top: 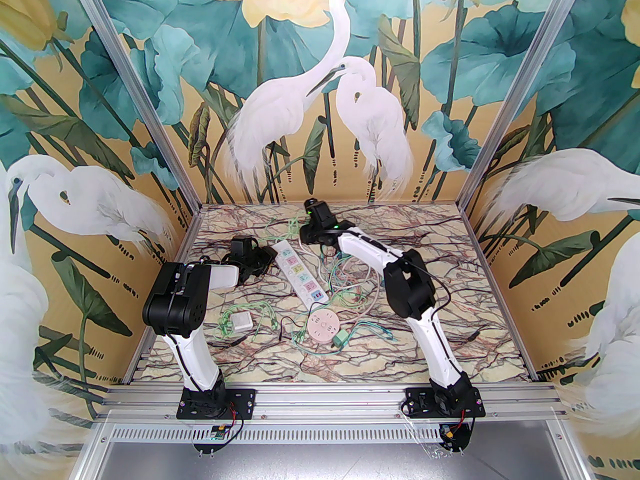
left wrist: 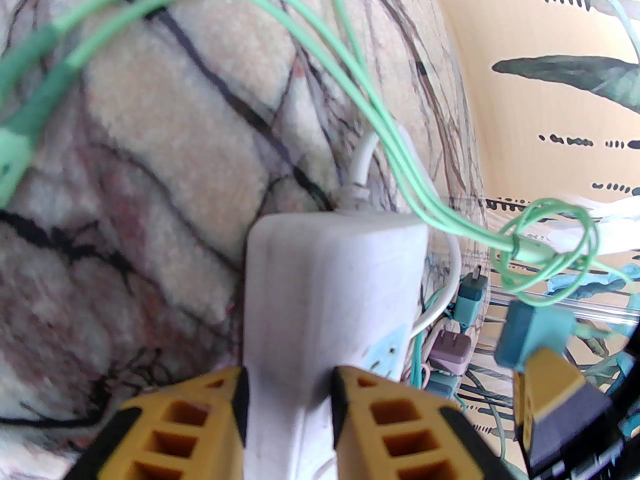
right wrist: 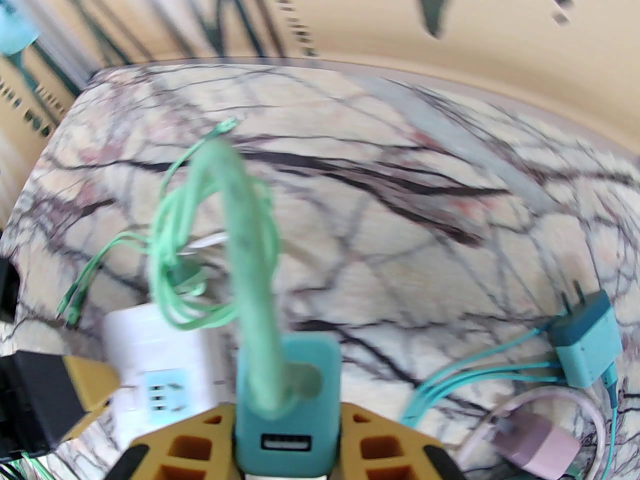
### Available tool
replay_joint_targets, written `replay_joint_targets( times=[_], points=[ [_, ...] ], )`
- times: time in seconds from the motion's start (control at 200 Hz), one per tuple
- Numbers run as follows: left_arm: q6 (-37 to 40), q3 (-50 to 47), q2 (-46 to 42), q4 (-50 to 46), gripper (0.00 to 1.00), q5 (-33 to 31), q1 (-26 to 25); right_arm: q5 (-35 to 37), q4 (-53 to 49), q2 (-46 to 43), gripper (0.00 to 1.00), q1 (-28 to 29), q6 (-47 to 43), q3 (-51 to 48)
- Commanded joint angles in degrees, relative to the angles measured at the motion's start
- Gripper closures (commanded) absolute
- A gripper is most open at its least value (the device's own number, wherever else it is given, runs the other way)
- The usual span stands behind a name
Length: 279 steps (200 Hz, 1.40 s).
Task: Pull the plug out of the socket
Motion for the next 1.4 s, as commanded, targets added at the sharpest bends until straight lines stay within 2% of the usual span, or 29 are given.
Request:
replay_joint_targets(
  times=[0.0,0.195,0.35,0.435,0.59,0.69,0.78,0.86,0.875,0.925,0.965,0.995,1.095,1.29,1.39],
  points=[
    [0.3,-0.7,2.4,-5.7,0.65,-1.1,-0.1,-2.4,1.3,0.1,0.75,-1.0,3.6,-1.2],
    [0.3,-0.8,2.5,-5.2,0.62,-0.7,-0.1,-4.1,-2.2,2.9,0.71,-2.0,3.9,1.5],
    [0.6,-0.9,2.1,-4.6,0.61,-0.4,-0.1,-4.3,-1.7,1.7,0.61,-2.0,4.1,-0.5],
    [1.1,-1.0,1.4,-4.3,0.61,-0.3,-0.1,-4.0,-1.8,0.2,0.50,-1.9,4.1,-1.8],
    [2.3,-1.5,-1.7,-4.9,0.58,-0.8,-0.1,-3.8,-1.3,-4.2,0.43,-1.9,4.1,-5.7],
    [3.4,-2.4,-5.2,-4.7,0.53,-0.5,-0.2,-3.8,-0.2,-8.9,0.41,-1.9,4.5,-10.0],
    [4.5,-3.9,-9.3,-3.4,0.38,-0.5,-0.9,-3.3,2.8,-16.0,0.38,-1.9,4.5,-17.4],
    [5.7,-4.9,-13.2,-3.7,0.28,-1.2,-2.2,0.1,4.9,-23.6,0.33,-1.8,3.5,-24.8],
    [5.9,-5.0,-14.2,-3.9,0.22,-1.5,-2.5,0.9,5.3,-25.0,0.32,-1.9,3.3,-26.3],
    [6.9,-5.3,-17.2,-5.3,0.14,-2.6,-3.6,4.3,6.7,-30.0,0.26,-1.9,2.5,-31.0],
    [8.1,-5.3,-19.8,-7.0,0.10,-4.2,-4.8,7.4,7.9,-33.8,0.16,-1.9,1.9,-35.0],
    [9.2,-5.3,-21.8,-8.8,0.01,-5.4,-5.7,9.6,8.8,-36.5,0.10,-1.9,1.6,-37.9],
    [12.3,-5.3,-28.7,-14.8,0.01,-11.4,-8.6,16.2,12.3,-44.6,0.00,-2.0,0.3,-47.3],
    [16.2,-6.1,-41.2,-25.1,0.01,-23.6,-11.3,29.9,19.9,-59.3,0.01,-2.2,-1.2,-63.1],
    [17.0,-5.7,-45.9,-31.7,0.01,-30.6,-11.5,38.0,30.2,-65.8,0.01,-2.4,-6.8,-73.0]
  ],
)
